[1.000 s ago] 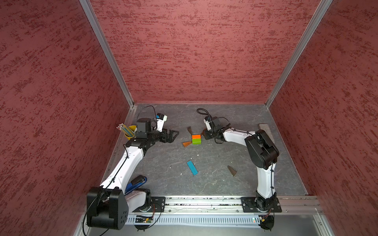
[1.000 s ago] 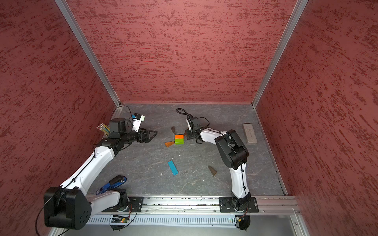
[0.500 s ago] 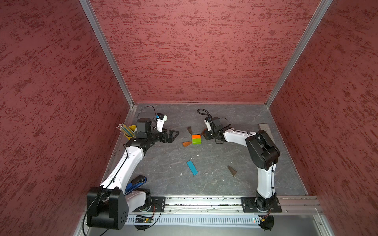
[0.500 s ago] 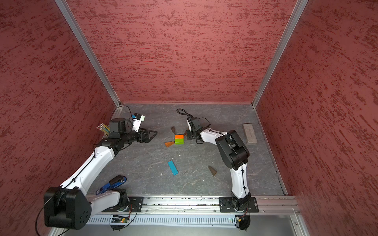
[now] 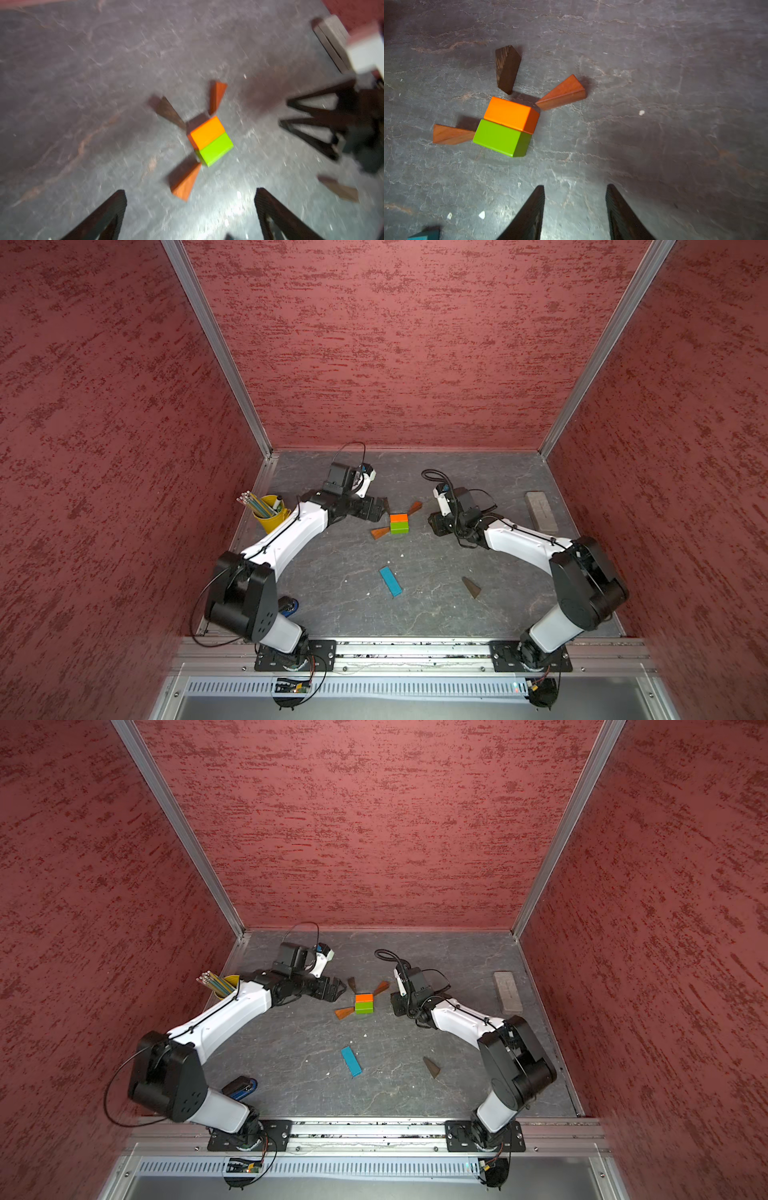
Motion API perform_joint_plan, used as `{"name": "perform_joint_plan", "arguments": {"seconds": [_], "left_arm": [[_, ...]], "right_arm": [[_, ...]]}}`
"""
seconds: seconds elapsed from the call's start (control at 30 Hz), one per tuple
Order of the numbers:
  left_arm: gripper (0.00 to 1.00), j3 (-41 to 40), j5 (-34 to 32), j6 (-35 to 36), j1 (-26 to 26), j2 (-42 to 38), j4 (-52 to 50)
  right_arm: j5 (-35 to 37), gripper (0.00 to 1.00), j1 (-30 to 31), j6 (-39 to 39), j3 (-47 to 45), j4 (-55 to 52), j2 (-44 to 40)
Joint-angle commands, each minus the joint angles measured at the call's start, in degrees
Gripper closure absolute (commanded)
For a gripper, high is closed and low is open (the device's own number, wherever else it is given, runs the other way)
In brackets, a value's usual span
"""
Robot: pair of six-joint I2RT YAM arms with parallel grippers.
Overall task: Assemble a small pinwheel with building blocks
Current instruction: Assemble the building block at the center of the board, then adjust the building block at the center of the board.
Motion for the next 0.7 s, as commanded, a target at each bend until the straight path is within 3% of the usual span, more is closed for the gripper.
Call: {"name": "perform_joint_plan", "arguments": {"seconds": [0.0,0.33,0.57,0.67], "left_arm": [[0.05,8.4,-8.0,-5.9,-0.6,7.6,-8.2],[0.26,17.2,-9.3,-24.2,-1.4,20.5,-7.8],[0.33,17.1,-12.2,-19.5,-2.5,19.6,-12.1],[0.33,15.5,-16.8,-16.9,-3.5,18.7,-15.8]], "right_arm": [[2.8,0.47,-0.5,0.0,-4.2,3.0,-4.6],[-0.9,0.45,-1.8,0.3,-10.7,7.4,-12.1],[-1.2,0.45,-1.8,-0.4,-13.7,7.5,-16.5],[-0.9,0.44,-2.0,-0.2,-15.2,8.0,-17.7]]}}
